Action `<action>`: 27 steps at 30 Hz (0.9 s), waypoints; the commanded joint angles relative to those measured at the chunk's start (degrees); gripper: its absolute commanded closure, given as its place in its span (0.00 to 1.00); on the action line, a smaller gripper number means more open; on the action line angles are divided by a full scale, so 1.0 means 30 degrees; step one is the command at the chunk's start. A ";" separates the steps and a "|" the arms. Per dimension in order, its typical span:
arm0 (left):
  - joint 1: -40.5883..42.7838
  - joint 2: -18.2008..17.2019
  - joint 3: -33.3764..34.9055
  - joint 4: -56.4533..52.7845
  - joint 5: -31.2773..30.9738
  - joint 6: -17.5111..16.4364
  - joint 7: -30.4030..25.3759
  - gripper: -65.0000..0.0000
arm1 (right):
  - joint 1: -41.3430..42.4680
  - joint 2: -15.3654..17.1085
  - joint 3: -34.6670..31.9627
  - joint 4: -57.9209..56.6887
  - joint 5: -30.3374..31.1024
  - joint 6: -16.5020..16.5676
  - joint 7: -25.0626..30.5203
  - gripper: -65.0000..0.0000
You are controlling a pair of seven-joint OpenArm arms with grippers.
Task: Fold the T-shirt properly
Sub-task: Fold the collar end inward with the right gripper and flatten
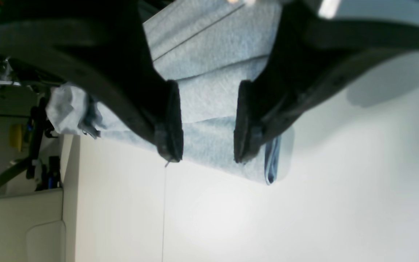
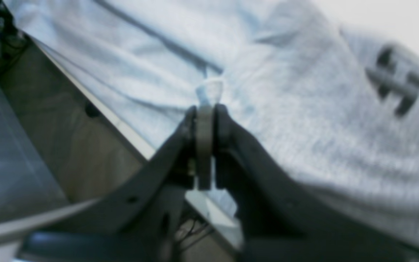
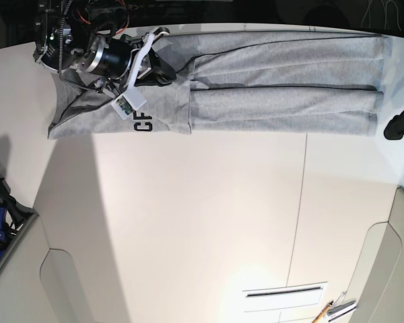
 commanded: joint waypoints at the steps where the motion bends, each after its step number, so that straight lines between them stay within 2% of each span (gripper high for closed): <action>1: -0.0146 -0.0576 -0.0160 0.0284 -0.0506 -0.0099 -0.0342 0.59 | 0.0029 0.0036 0.0044 0.0372 0.0510 0.0073 0.0474 0.78; 2: -0.0138 -0.0576 -0.0160 0.0284 -0.0506 -0.0099 -0.0350 0.59 | 0.0000 0.0036 0.0044 0.0372 0.0510 0.0073 0.0539 0.64; 3: -0.0138 -0.0583 -0.0160 0.0284 -0.0506 -0.0099 -0.0342 0.59 | 0.0015 0.0036 0.0044 0.0379 0.0510 0.0073 0.0634 0.55; 4: -0.0117 -0.0583 -0.0160 0.0284 -0.0506 -0.0099 -0.0335 0.59 | 0.0022 0.0036 0.0044 0.0386 0.0510 0.0073 0.0816 0.50; 8: 0.0576 -0.0583 -0.0168 0.0277 -0.0313 -0.0099 -0.0408 0.51 | 0.0117 0.0036 0.0109 0.0401 0.0423 0.0073 0.0962 0.50; 11: 0.1719 -0.0568 -0.0168 0.0277 0.0036 -0.0099 -0.1355 0.45 | 0.0117 0.0036 0.0590 0.0401 -0.0022 0.0066 0.1115 0.50; 16: 0.3424 -0.0058 -0.0503 0.0277 0.2725 -0.0099 -0.3796 0.45 | 0.0270 0.0029 0.2761 0.0401 -0.1049 -0.0284 0.1967 0.50; 22: 0.4153 0.1348 -0.1129 0.0277 0.3432 -0.0099 -0.3993 0.45 | 0.0743 0.0036 0.5807 0.0393 -0.0911 -0.0277 0.2040 0.50; 27: 0.4299 0.2900 -0.1122 0.0277 0.3410 -0.0099 -0.3825 0.45 | 0.0736 0.0036 0.6710 0.0393 -0.0277 -0.0270 0.2033 0.50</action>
